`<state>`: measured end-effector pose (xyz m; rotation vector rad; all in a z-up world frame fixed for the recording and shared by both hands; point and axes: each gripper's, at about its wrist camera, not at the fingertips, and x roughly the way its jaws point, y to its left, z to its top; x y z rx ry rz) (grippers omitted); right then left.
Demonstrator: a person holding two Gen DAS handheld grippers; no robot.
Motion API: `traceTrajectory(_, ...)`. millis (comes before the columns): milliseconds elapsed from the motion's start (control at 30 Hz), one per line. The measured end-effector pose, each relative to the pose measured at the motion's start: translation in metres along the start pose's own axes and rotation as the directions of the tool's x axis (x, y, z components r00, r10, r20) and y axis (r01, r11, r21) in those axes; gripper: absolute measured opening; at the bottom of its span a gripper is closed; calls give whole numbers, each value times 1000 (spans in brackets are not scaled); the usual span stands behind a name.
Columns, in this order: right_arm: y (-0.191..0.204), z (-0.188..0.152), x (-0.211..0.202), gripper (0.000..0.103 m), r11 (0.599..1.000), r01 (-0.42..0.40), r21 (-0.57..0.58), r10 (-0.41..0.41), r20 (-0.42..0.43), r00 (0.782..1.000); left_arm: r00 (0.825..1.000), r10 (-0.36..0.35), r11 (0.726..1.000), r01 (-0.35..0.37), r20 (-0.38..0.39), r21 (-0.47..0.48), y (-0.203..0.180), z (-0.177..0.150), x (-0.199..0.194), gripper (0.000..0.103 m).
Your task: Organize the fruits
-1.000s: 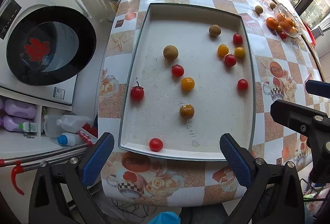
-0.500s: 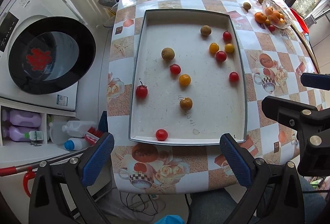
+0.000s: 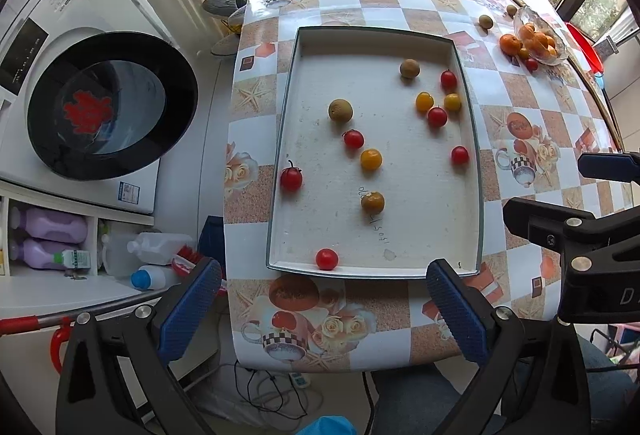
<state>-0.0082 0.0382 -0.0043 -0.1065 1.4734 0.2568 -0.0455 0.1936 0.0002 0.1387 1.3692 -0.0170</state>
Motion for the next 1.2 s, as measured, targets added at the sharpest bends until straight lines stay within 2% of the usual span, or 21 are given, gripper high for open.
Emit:
traceTrajectory(1000, 5, 2, -9, 103, 999, 27, -33, -26, 32, 999, 1000, -13, 1000, 14, -17, 28, -6, 2, 2, 103)
traceTrajectory(1200, 6, 1, -9, 103, 999, 31, -34, -29, 36, 999, 1000, -20, 1000, 20, 11, 23, -4, 1, -2, 103)
